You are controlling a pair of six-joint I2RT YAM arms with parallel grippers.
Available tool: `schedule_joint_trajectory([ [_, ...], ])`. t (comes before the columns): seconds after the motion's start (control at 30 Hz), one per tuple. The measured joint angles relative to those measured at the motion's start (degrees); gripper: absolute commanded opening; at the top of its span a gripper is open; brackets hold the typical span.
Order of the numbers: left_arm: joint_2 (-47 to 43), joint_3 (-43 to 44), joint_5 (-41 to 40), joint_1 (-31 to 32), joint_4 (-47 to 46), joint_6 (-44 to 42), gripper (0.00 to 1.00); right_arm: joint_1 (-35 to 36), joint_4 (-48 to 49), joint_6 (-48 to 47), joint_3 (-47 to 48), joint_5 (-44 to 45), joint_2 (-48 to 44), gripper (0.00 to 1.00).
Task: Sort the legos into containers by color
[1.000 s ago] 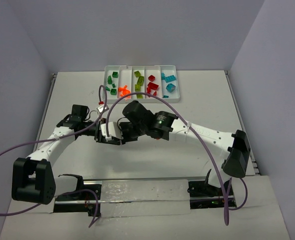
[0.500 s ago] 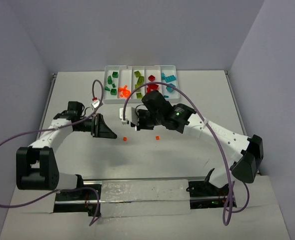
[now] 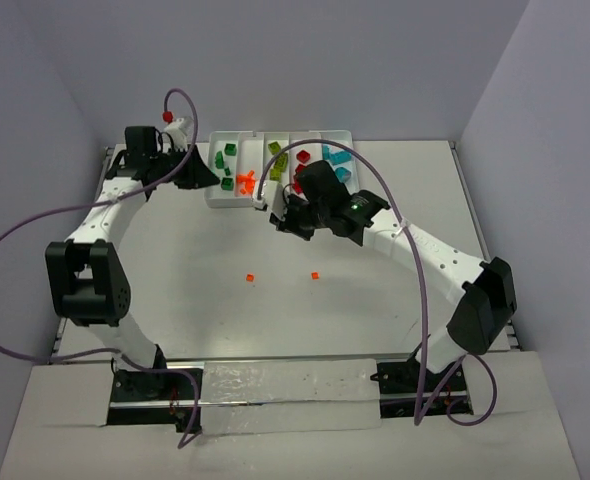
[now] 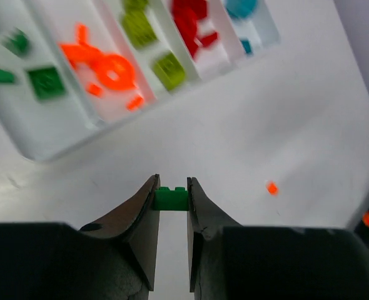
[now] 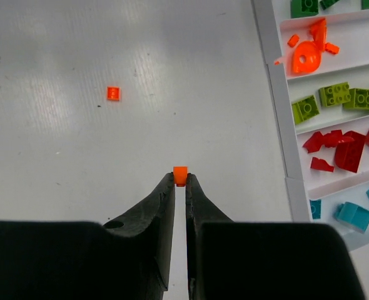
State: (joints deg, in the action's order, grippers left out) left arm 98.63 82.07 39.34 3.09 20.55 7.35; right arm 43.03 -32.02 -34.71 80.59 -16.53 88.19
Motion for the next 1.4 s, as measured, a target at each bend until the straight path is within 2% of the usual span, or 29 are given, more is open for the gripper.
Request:
schedule_joint_trajectory([
  [0.2, 14.0, 12.8, -12.1, 1.1, -6.7, 4.2, 0.0, -2.7, 2.5, 5.0, 2.2, -1.7, 1.9, 0.0],
  [0.4, 24.3, 21.1, -18.4, 3.1, -7.6, 5.3, 0.09, -4.3, 4.4, 8.9, 3.8, -2.8, 3.9, 0.0],
  [0.63, 29.5, 25.3, -22.8, 4.5, -7.8, 5.1, 0.36, -4.8, 5.5, 11.6, 4.5, -3.4, 6.2, 0.0],
  [0.83, 30.8, 26.4, -25.2, 4.6, -7.5, 4.1, 0.66, -5.2, 6.0, 13.8, 7.3, -3.4, 8.9, 0.0],
  [1.0, 30.8, 28.3, -26.1, 4.6, -6.6, 3.4, 0.71, -5.7, 6.4, 16.6, 11.4, -2.7, 12.5, 0.0],
  [1.17, 29.7, 30.0, -26.6, 4.5, -5.9, 2.6, 0.73, -7.0, 7.7, 21.2, 19.7, -2.6, 19.7, 0.0],
  [1.23, 27.6, 28.5, -26.9, 4.2, -5.9, 2.7, 0.77, -7.8, 8.1, 23.7, 24.2, -2.8, 23.7, 0.0],
  [1.27, 25.5, 26.8, -27.1, 4.0, -6.1, 3.1, 0.86, -8.1, 8.1, 25.2, 27.1, -3.1, 26.2, 0.0],
  [1.33, 20.4, 23.1, -27.7, 3.2, -5.8, 4.1, 0.97, -8.7, 8.8, 27.8, 33.1, -3.5, 31.6, 0.0],
  [1.4, 15.2, 20.4, -28.3, 2.2, -6.3, 5.2, 0.99, -9.0, 9.4, 30.7, 38.3, -3.8, 36.8, 0.0],
])
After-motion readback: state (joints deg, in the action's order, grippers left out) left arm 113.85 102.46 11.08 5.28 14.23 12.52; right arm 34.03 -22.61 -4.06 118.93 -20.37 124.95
